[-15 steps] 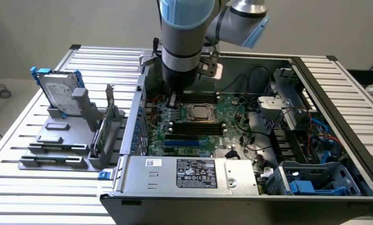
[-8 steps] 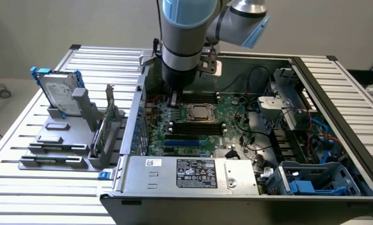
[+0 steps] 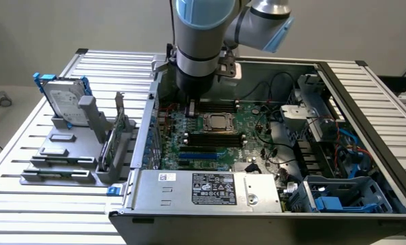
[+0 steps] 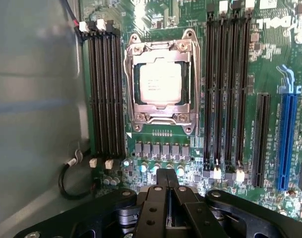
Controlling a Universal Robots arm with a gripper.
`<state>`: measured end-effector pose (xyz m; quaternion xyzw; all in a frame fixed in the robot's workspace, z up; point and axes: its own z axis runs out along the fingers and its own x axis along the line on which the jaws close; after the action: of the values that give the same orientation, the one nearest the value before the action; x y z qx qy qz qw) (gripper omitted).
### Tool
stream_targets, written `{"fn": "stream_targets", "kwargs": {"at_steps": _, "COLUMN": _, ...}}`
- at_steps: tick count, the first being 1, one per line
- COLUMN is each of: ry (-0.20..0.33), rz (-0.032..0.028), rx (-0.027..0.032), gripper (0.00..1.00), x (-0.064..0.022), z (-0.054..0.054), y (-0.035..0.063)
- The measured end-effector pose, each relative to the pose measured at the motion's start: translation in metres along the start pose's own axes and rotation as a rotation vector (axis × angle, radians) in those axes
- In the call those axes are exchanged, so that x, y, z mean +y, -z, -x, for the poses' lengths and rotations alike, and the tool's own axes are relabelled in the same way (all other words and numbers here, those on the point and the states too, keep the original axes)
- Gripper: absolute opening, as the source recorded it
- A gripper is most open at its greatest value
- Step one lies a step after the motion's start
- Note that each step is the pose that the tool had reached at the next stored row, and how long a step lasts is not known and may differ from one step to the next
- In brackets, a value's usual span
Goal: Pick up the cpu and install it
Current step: 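Install the first cpu locking lever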
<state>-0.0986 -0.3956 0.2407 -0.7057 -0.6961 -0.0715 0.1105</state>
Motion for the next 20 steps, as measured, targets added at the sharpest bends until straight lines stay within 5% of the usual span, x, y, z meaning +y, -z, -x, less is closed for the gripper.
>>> {"fn": "stream_targets", "kwargs": {"at_steps": 3, "ry": 0.026, "rz": 0.0393, "rx": -0.0083, "gripper": 0.11, "x": 0.0, "z": -0.0004, "y": -0.0002}}
{"fn": "stream_targets", "kwargs": {"at_steps": 5, "ry": 0.04, "rz": 0.0666, "rx": -0.0196, "gripper": 0.11, "x": 0.0, "z": -0.0007, "y": -0.0003}}
{"fn": "stream_targets", "kwargs": {"at_steps": 7, "ry": 0.05, "rz": 0.0928, "rx": -0.0436, "gripper": 0.11, "x": -0.0001, "z": -0.001, "y": -0.0003}}
{"fn": "stream_targets", "kwargs": {"at_steps": 9, "ry": 0.056, "rz": 0.1092, "rx": -0.0786, "gripper": 0.11, "x": 0.0, "z": -0.0019, "y": -0.0005}}
{"fn": "stream_targets", "kwargs": {"at_steps": 11, "ry": 0.056, "rz": 0.1098, "rx": -0.113, "gripper": 0.11, "x": -0.0001, "z": -0.0053, "y": -0.0015}}
{"fn": "stream_targets", "kwargs": {"at_steps": 20, "ry": 0.056, "rz": 0.1097, "rx": -0.1155, "gripper": 0.11, "x": -0.0001, "z": -0.0058, "y": -0.0016}}
